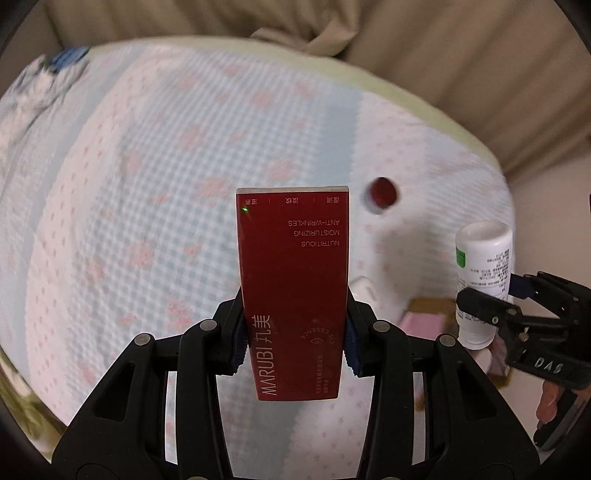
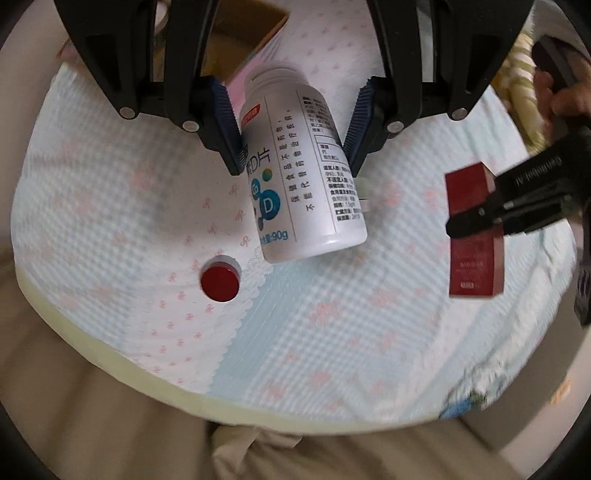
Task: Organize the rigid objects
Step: 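Carry the red box and white bottle over the cardboard box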
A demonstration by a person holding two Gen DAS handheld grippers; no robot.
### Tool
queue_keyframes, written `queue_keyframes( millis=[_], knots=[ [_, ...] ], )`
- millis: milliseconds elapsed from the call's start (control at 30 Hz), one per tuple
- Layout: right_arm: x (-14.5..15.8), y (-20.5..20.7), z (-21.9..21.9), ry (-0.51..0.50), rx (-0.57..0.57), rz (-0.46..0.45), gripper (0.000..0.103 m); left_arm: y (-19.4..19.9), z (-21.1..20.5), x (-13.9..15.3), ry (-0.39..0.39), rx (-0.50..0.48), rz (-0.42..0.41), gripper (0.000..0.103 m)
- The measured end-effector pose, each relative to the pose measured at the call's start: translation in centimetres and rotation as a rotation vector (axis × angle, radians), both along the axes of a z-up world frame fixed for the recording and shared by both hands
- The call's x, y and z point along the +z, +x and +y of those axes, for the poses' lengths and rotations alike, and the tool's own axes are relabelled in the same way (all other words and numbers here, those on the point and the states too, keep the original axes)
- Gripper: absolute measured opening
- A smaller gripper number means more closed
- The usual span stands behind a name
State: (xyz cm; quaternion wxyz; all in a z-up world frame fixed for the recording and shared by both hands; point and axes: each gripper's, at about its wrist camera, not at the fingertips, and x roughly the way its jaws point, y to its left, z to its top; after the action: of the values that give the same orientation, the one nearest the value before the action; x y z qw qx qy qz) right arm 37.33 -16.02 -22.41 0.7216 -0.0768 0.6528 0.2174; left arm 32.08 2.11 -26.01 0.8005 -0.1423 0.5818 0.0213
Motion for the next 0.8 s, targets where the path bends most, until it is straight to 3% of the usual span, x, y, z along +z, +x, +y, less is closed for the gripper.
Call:
queue_keyframes(
  millis=[167, 333, 533, 800],
  knots=[
    [4.9, -2.5, -3.5, 0.085, -0.106, -0.018, 0.050, -0.9, -3.9, 3.2, -0.016, -0.079, -0.043, 0.038],
    [8.7, -5.6, -8.5, 0.078, -0.183, -0.058, 0.050, -2.3, -9.5, 4.5, -0.041, -0.165, -0.064, 0.038],
    [9.7, -8.8, -15.1, 0.047, -0.283, -0.060, 0.050, -3.9, -16.8, 3.8, -0.080, -0.268, -0.041, 0.038],
    [8.0, -11.8, -23.8, 0.029, -0.438, -0.014, 0.050, -4.7, -25.5, 0.7, -0.091, -0.387, 0.016, 0.038]
  ],
)
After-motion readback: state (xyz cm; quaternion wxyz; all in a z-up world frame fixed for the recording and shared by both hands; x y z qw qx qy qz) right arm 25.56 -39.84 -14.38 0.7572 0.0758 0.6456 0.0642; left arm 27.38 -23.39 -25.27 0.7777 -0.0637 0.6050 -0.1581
